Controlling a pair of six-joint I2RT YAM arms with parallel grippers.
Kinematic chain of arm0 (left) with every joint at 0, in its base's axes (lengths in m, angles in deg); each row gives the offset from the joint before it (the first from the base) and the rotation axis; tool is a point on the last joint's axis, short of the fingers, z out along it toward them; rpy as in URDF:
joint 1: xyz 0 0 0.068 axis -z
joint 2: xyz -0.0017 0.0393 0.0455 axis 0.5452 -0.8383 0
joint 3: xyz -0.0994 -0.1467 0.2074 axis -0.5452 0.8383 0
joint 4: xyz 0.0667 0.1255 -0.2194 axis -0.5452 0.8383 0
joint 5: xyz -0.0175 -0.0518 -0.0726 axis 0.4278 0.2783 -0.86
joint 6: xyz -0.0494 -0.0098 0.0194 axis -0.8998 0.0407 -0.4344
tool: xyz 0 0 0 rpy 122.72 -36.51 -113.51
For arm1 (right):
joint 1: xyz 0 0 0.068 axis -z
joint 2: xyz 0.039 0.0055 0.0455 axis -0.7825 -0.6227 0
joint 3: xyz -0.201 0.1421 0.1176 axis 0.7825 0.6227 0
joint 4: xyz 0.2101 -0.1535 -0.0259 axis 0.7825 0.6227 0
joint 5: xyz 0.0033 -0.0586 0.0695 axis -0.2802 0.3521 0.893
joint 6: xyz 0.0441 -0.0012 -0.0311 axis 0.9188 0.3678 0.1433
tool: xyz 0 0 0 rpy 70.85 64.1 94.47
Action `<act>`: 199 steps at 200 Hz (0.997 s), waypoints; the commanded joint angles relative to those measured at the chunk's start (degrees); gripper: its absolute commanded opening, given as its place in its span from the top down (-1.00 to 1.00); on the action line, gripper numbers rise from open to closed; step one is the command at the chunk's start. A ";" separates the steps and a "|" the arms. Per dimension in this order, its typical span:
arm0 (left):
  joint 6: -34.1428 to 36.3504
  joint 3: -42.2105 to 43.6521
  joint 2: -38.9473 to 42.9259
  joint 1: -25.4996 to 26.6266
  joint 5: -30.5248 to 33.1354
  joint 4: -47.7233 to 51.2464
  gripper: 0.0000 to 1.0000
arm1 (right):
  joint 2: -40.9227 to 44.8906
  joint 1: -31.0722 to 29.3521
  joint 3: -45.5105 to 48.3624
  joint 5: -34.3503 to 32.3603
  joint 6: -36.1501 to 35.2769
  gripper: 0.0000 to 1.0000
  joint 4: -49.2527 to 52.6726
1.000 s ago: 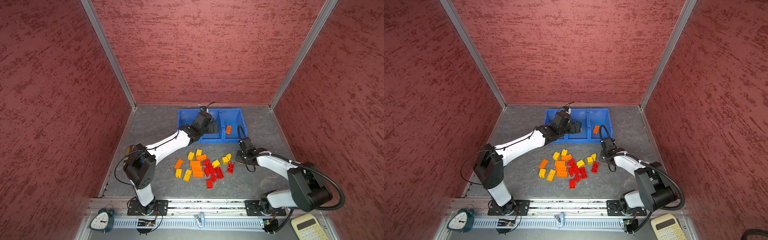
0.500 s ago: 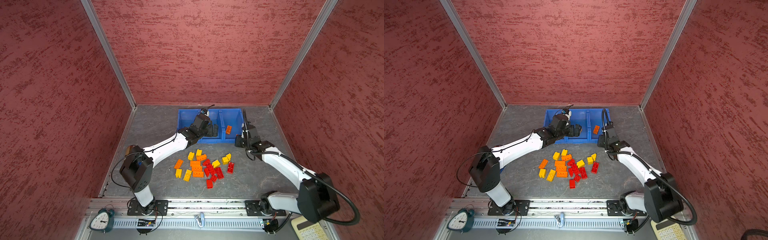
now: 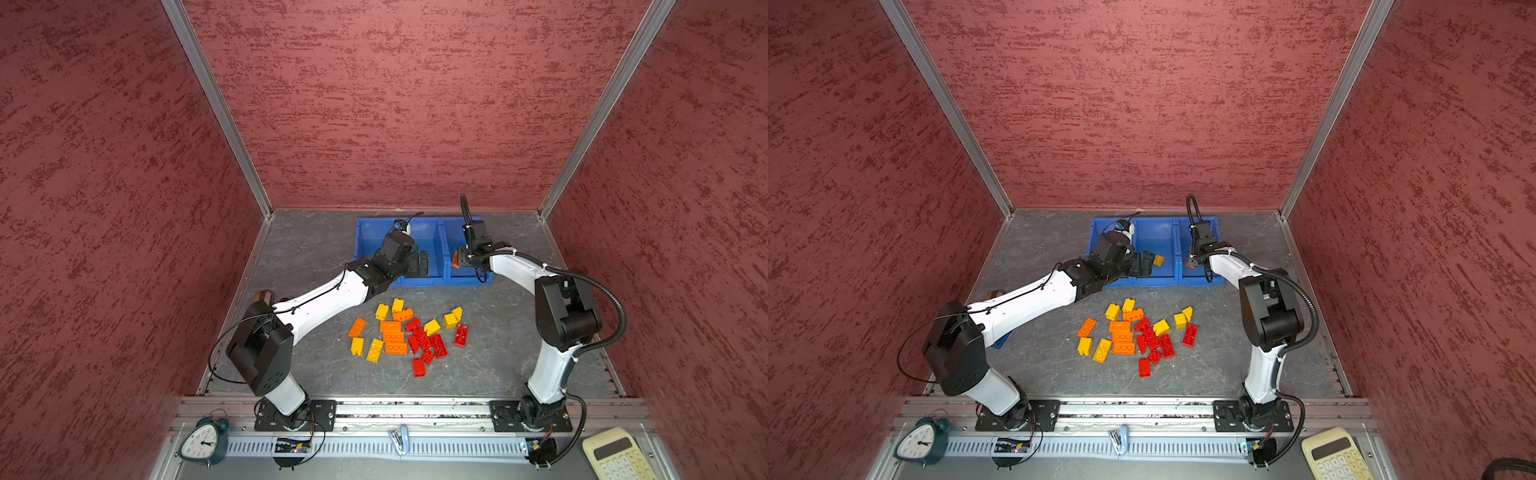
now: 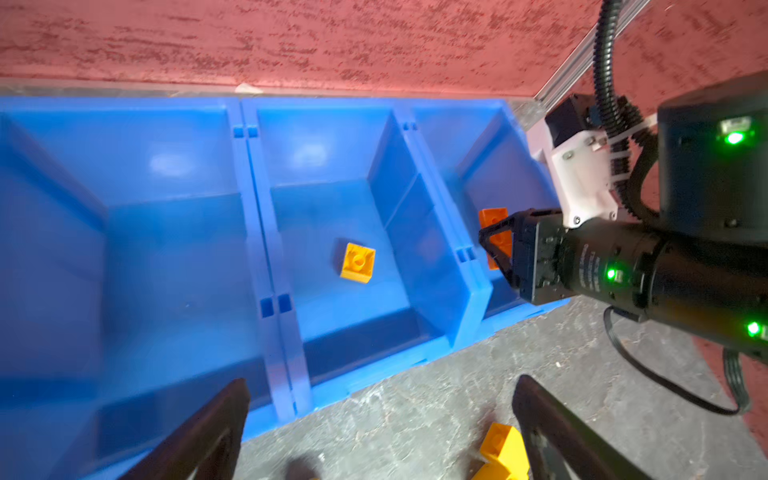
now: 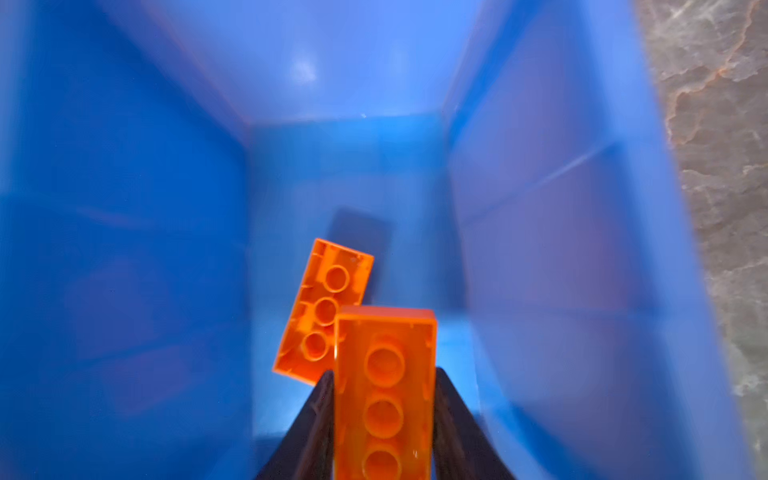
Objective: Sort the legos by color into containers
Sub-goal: 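Place the orange brick into the compartment holding the first orange brick, then move both grippers back over the brick pile toward the next bricks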
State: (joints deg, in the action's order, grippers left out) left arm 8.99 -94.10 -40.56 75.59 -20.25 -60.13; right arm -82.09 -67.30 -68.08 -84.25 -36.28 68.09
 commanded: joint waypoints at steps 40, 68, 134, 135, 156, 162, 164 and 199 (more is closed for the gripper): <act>-1.33 0.78 1.63 0.23 2.97 2.54 -0.99 | 3.63 -1.16 -2.17 1.02 -0.26 -0.21 5.53; -1.97 1.25 1.57 0.21 3.19 2.37 -0.99 | 8.50 -1.91 -0.03 2.48 2.12 -0.37 8.04; 0.62 3.69 2.33 1.30 1.26 2.30 -0.99 | 26.62 -3.78 17.91 8.60 12.26 -0.65 10.43; 0.68 3.79 2.42 1.30 1.08 2.11 -0.99 | 27.01 -3.78 18.18 8.69 12.59 -0.66 10.45; 6.91 7.16 4.38 2.78 -5.55 -2.07 -0.99 | 32.00 -4.61 24.92 12.05 17.48 -0.86 11.39; 8.45 7.76 4.89 3.40 -6.49 -2.27 -0.99 | 32.98 -4.88 26.51 13.28 18.65 -0.86 11.69; 8.92 7.85 5.00 3.61 -6.72 -2.23 -0.99 | 33.28 -4.98 26.97 13.75 18.99 -0.86 11.75; 11.47 9.41 4.74 5.81 -8.68 1.34 -0.99 | 38.81 -8.04 34.25 21.26 22.67 -0.76 13.01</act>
State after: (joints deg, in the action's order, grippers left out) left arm 16.38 -85.70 -36.60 80.11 -25.78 -59.61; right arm -46.88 -73.12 -36.78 -69.92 -18.62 79.33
